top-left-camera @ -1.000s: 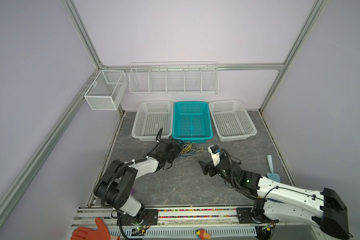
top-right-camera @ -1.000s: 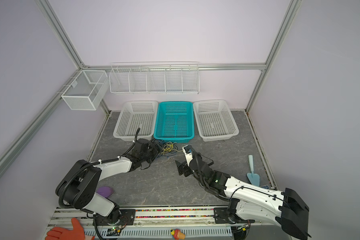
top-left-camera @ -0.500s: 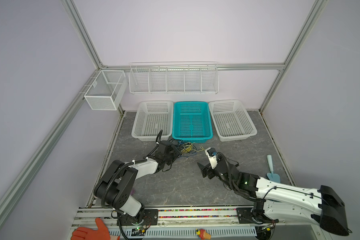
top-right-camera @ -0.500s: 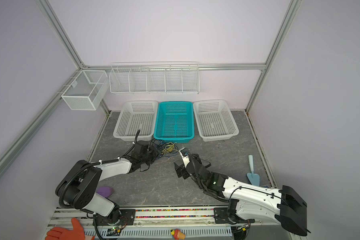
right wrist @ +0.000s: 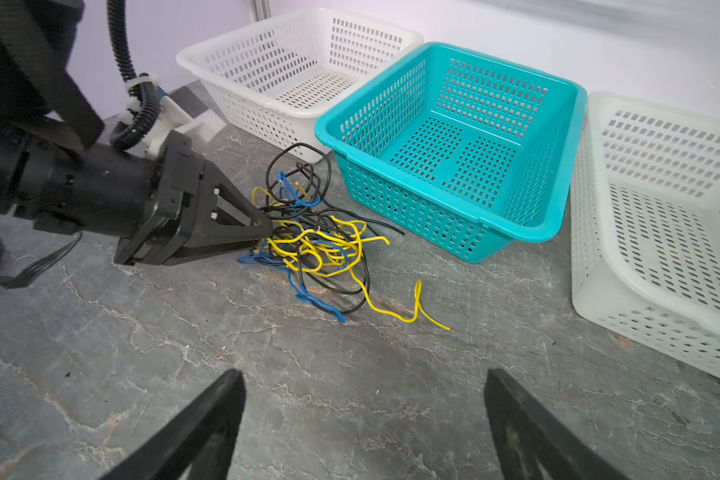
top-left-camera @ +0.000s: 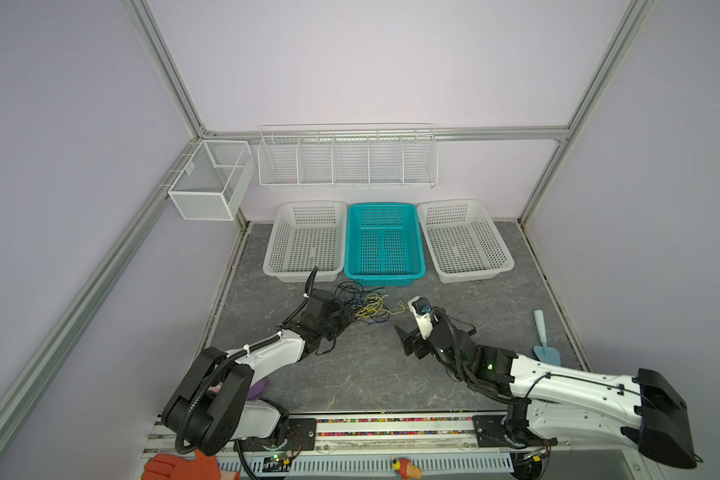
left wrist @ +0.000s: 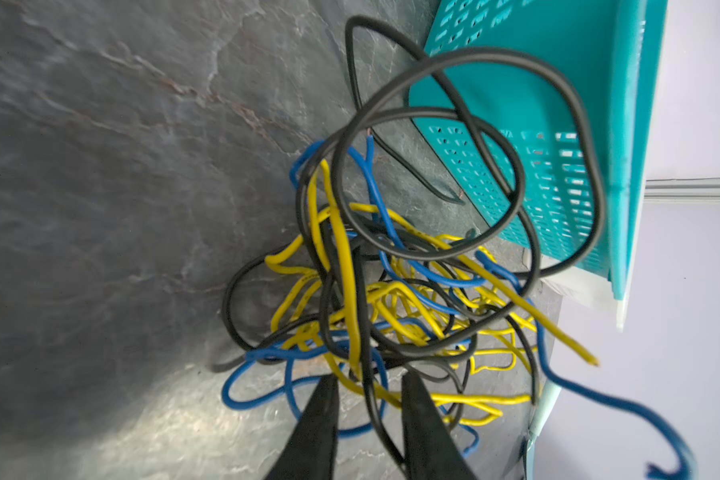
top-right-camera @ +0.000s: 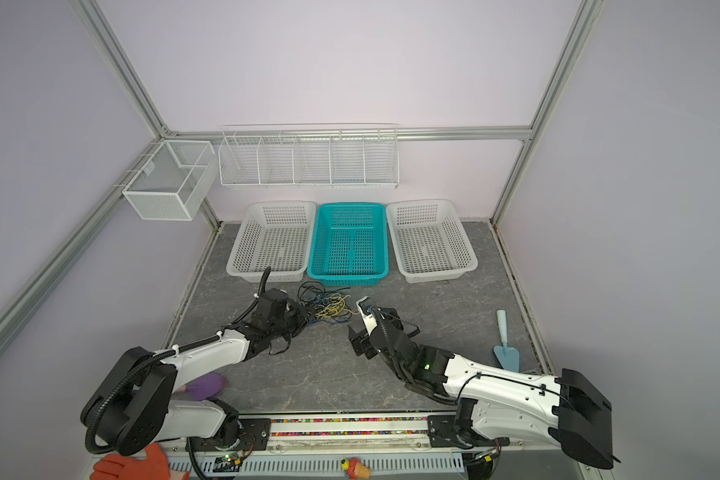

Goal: Untangle the cables

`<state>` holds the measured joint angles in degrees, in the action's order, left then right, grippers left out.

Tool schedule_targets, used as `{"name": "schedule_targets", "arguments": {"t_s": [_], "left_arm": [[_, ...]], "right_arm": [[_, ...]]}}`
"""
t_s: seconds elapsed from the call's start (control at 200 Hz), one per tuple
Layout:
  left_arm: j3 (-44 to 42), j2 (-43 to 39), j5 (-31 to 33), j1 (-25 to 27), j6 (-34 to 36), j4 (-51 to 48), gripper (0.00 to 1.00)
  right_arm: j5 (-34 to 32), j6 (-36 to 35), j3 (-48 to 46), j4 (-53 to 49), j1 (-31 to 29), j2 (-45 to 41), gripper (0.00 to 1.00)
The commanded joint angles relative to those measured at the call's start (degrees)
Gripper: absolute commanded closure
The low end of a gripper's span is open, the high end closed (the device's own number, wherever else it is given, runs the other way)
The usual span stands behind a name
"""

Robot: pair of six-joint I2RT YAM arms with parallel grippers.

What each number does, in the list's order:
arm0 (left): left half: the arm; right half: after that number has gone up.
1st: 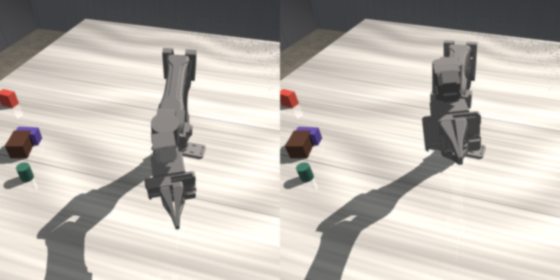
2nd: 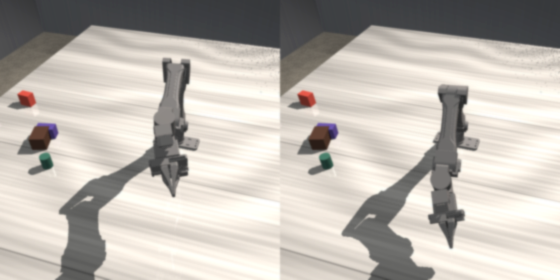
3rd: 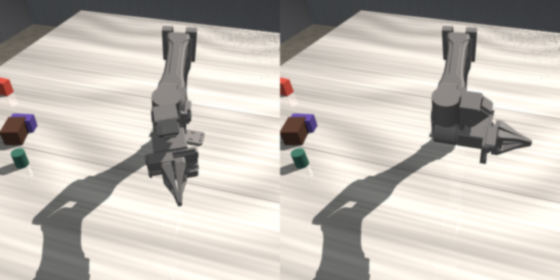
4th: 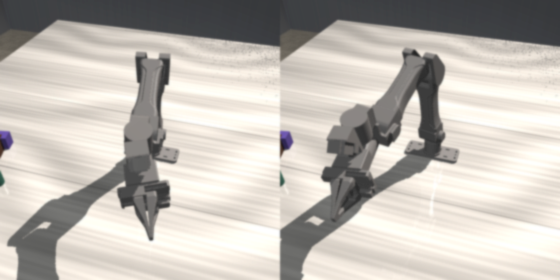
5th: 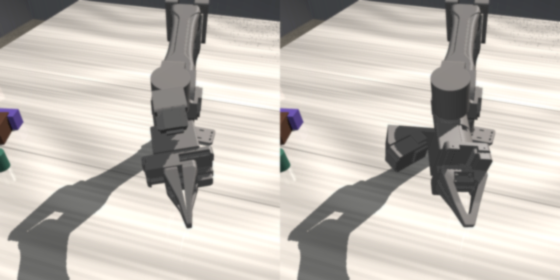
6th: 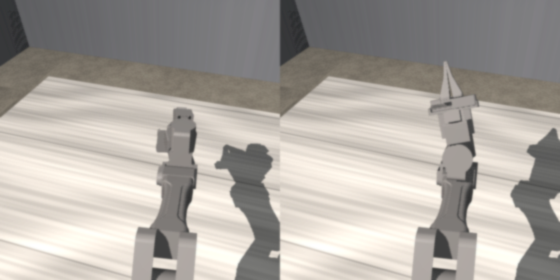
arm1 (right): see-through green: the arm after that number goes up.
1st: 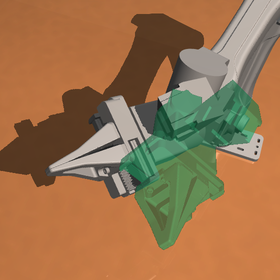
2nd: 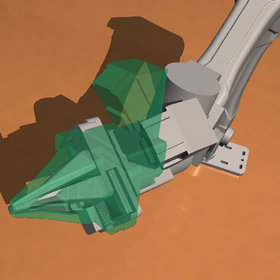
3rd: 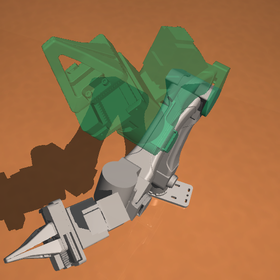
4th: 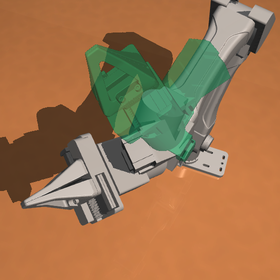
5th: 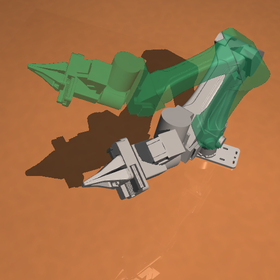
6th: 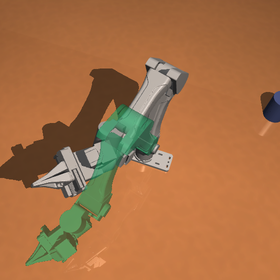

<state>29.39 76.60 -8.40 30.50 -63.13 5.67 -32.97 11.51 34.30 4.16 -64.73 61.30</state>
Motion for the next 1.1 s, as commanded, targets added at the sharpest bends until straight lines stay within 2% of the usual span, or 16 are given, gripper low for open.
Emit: {"name": "schedule_targets", "arguments": {"t_s": [0.0, 0.1, 0.205, 0.3, 0.475, 0.585, 0.695, 0.79, 0.93, 1.095], "left_arm": [[-2.4, -3.9, -0.5, 0.5, 2.6, -4.0, 0.78], [-3.4, -7.5, -0.6, 1.3, 3.6, -6.8, 0.85], [-4.3, -11.7, -0.5, 2.4, 4.3, -9.8, 0.89], [-5.3, -15.8, -0.5, 3.1, 4.8, -12.0, 0.92], [-6.9, -23.3, 0.5, 3.3, 5.6, -17.3, 0.92], [-7.8, -27.8, 1.8, 3.2, 5.5, -19.3, 0.85], [-8.1, -30.6, 3.0, 3.3, 5.6, -21.2, 0.70], [-8.1, -31.6, 3.9, 3.3, 5.7, -22.4, 0.61], [-7.5, -32.1, 4.8, 3.2, 6.3, -23.5, 0.43], [-6.6, -32.1, 5.5, 3.2, 6.1, -23.2, 0.34]], "right_arm": [[0.3, -1.0, 0.9, 2.0, -0.5, 0.3, 0.08], [3.3, -0.9, 1.1, 2.1, -0.5, 0.7, 0.09], [8.1, -0.4, 2.4, 0.6, -0.5, 2.1, 0.09], [12.0, -0.1, 3.3, 0.3, -0.5, 3.6, 0.09], [14.2, 0.2, 3.7, 2.8, -0.3, 5.7, 0.10], [14.3, 1.6, 8.0, 0.2, 1.0, 9.7, 0.11], [17.4, 4.7, 15.1, -6.2, 3.2, 15.6, 0.11], [21.6, 6.6, 20.6, -9.6, 5.9, 21.0, 0.11], [23.5, 8.2, 26.4, -13.4, 9.3, 27.7, 0.10], [23.9, 7.8, 33.4, -16.7, 11.4, 35.8, 0.10]]}}
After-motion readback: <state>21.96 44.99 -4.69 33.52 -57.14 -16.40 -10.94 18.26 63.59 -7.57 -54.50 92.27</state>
